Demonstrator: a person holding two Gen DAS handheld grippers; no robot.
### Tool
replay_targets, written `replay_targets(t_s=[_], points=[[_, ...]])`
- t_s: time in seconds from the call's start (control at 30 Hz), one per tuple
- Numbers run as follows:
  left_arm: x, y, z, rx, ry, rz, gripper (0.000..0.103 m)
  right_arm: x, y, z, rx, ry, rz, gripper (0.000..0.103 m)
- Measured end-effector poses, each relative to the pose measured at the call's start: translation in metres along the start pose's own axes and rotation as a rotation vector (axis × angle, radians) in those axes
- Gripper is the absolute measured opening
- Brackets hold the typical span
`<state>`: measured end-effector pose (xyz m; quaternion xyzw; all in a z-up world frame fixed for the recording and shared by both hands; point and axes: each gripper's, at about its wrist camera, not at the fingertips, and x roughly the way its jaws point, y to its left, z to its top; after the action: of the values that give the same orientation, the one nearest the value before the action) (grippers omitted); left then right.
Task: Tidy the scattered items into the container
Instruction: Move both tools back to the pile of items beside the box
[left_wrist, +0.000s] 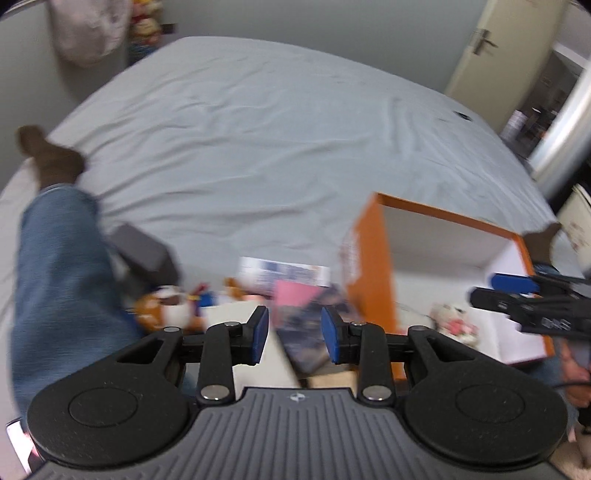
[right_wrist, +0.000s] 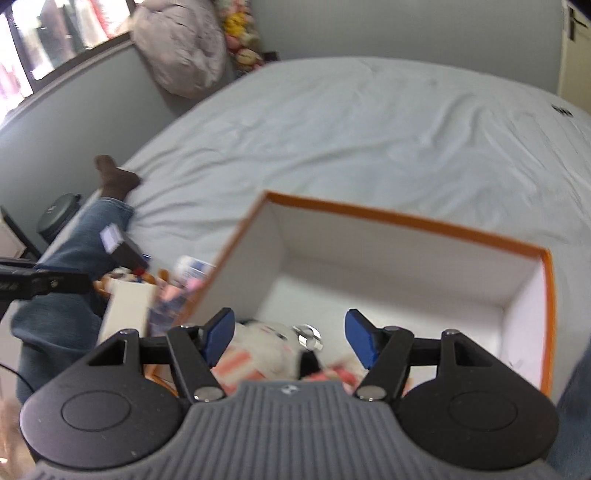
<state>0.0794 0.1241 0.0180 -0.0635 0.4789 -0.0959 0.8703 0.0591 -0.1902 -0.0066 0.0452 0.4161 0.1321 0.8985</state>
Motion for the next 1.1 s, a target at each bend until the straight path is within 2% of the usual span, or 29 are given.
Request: replay_targets(t_s=[0.13,0.27,0.5,0.57,0.9,1.1], points=[[0.003,0.031,0.008,-0.084,0.038,0.045,0.039,0.001,0.020,0.011,-0.050,-0.019,0.048,0.069],[0.014,0.059,0.011,-0.166,0.086,0.066,0.046,0.009,0.042,0.023,-0.090,-0.021,0.111,0.069],[0.036,0.084,0.015,-0.175,0.156,0.150,0.052,0.043,0.085,0.044,-0.215,0.037,0.159,0.069],[0.041,0.087,0.019,-0.166,0.171,0.156,0.056,0.058,0.097,0.049,-0.246,0.068,0.159,0.069],[0.083,0.088,0.028,-0.130,0.271,0.196,0.058,0.133,0.125,0.067,-0.354,0.236,0.114,0.068],[0.100,0.088,0.027,-0.113,0.297,0.209,0.058,0.165,0.139,0.074,-0.470,0.329,0.080,0.067]])
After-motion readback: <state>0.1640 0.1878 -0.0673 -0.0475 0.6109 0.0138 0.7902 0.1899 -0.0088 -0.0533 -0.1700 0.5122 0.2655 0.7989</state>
